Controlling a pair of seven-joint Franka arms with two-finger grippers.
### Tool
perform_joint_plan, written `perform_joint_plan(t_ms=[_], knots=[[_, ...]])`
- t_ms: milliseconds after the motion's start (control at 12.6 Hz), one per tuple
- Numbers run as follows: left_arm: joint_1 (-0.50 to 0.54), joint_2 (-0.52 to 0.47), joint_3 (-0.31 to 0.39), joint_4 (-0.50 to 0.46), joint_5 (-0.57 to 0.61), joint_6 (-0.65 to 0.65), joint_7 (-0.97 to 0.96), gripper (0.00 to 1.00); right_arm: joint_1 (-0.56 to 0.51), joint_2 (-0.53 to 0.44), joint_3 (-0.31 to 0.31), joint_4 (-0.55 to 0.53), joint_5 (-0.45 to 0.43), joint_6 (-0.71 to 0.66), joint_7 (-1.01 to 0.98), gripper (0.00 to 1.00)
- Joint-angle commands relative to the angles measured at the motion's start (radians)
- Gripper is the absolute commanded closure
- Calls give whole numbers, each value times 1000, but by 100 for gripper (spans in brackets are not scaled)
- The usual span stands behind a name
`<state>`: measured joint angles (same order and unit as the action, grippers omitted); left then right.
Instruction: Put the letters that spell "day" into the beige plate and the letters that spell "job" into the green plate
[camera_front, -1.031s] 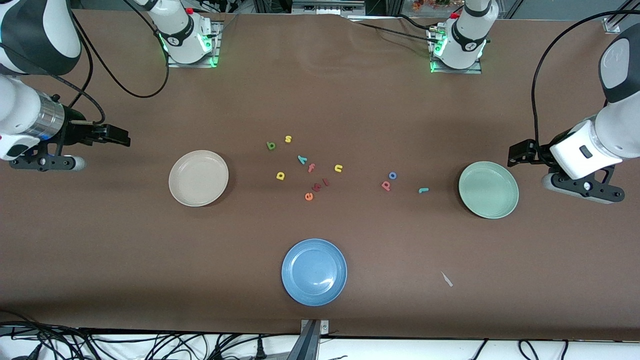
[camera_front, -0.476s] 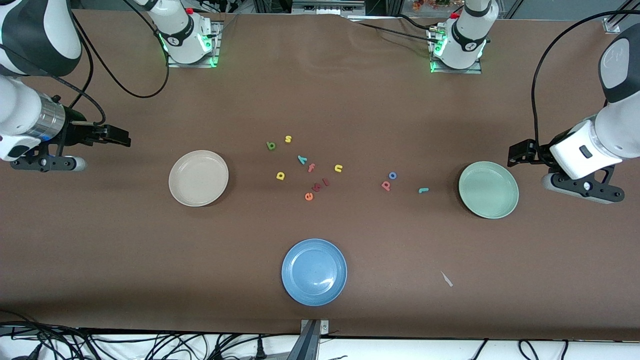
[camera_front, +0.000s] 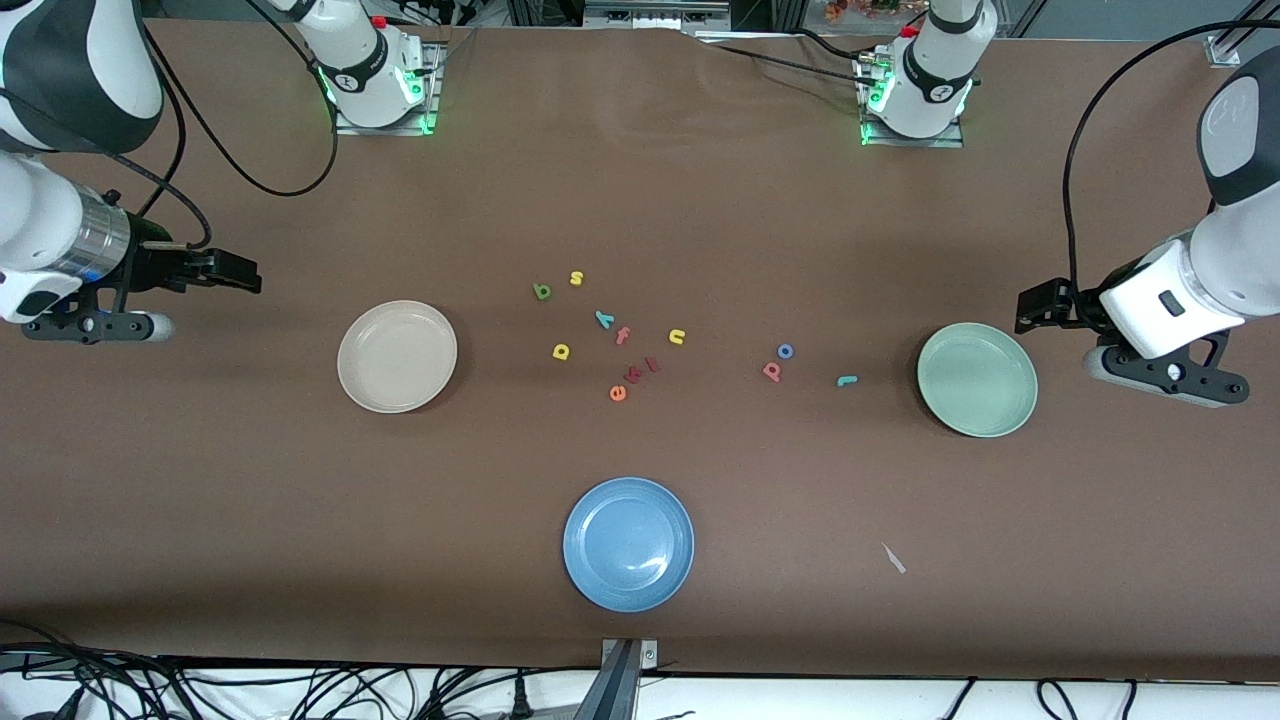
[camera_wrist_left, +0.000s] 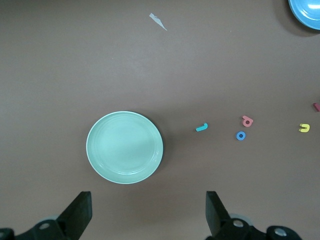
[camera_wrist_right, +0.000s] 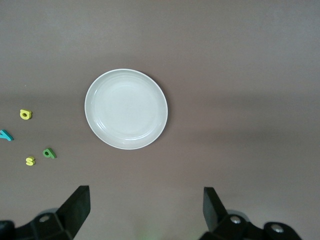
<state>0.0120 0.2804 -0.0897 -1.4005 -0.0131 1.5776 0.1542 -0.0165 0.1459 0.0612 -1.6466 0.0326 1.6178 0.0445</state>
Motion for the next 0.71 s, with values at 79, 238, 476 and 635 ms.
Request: perform_joint_plan(t_ms=[79, 238, 476, 635], knots=[[-1, -9, 4, 14, -30, -21, 24, 0, 0, 7, -4, 22, 23, -22, -20, 0], [0, -9, 7, 14, -30, -21, 24, 0, 0, 7, -4, 21, 36, -18, -20, 0], [0, -9, 5, 14, -28, -21, 15, 0, 3, 18, -1, 22, 108, 11, -20, 0], [0, -13, 7, 14, -24, -24, 16, 0, 6, 21, 3, 21, 115, 25, -20, 0]])
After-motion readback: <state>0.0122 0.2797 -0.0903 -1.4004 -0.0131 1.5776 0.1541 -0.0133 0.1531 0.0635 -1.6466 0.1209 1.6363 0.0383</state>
